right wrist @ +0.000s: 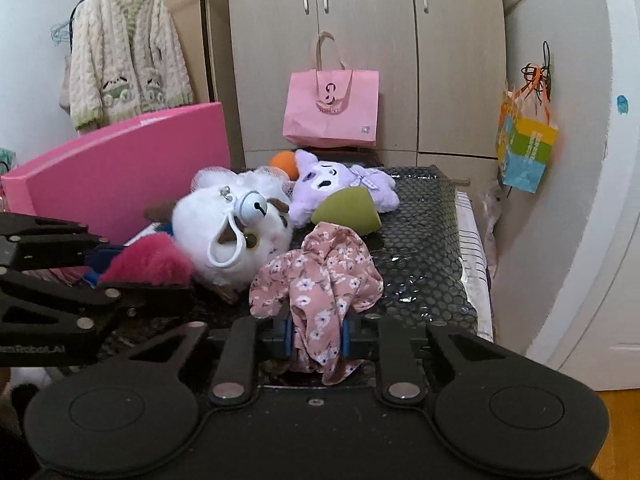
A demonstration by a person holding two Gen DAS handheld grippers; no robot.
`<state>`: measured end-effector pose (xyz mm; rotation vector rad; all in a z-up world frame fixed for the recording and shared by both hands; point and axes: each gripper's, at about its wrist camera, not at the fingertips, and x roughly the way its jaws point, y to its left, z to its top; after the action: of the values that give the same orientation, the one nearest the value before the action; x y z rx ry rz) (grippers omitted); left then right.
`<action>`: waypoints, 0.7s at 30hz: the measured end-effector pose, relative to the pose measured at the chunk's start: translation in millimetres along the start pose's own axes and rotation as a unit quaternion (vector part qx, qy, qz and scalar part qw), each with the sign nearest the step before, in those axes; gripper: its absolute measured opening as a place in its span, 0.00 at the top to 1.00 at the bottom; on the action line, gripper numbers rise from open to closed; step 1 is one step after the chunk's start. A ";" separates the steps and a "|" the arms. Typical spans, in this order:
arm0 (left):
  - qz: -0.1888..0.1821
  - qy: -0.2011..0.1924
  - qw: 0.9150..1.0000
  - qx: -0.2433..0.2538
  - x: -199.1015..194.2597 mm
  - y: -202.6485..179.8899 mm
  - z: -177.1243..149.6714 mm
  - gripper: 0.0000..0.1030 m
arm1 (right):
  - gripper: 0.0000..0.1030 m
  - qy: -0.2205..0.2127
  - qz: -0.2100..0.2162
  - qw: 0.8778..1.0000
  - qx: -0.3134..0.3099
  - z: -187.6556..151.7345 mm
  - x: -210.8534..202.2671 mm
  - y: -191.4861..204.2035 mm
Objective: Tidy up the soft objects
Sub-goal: 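Grasp the pink floral scrunchie with the right tool while the left tool grasps the strawberry plush, then carry the scrunchie and strawberry plush into the pink box and open both tools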
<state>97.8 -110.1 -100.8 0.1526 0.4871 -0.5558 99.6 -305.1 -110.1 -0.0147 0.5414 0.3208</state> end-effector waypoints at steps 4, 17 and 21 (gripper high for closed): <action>-0.021 0.008 0.999 -0.029 -2.3 8.5 0.9 0.64 | 0.77 -0.003 -0.008 1.000 0.002 -1.2 -9.7 1.1; -0.081 0.030 0.995 -0.056 -35.1 25.1 -2.3 0.64 | 0.76 0.014 0.075 0.996 0.042 5.1 -46.5 16.3; -0.089 0.047 0.993 -0.054 -45.7 30.9 -2.9 0.64 | 0.76 0.023 0.103 0.994 0.016 12.8 -57.5 35.7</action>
<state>79.5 -61.9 -81.0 0.0329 0.6254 -0.6975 48.7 -287.0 -67.4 0.0660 0.5952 0.5132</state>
